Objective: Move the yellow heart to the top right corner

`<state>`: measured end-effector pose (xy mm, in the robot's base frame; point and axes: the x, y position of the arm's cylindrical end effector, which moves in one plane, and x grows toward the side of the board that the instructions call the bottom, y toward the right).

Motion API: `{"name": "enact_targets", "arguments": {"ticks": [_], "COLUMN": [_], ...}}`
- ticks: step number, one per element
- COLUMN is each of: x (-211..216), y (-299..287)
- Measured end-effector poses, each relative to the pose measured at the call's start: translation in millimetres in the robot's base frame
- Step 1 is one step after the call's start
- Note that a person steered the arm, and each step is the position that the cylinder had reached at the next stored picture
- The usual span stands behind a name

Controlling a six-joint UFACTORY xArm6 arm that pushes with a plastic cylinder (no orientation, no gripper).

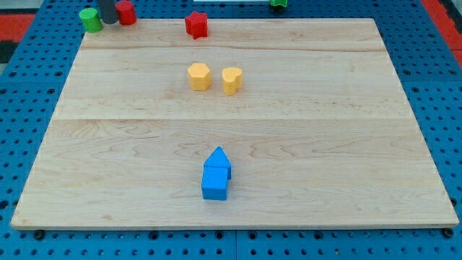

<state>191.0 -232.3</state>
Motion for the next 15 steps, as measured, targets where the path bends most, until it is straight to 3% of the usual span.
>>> {"name": "enact_targets", "arguments": {"ticks": [1,4,5,6,9,11,14,15], "x": [0.9,166.7,209.0,215.6,162.8,120.5,49.1,37.7], "y": [44.7,132.8,170.1,213.9,244.7,215.3,301.1,279.4]}}
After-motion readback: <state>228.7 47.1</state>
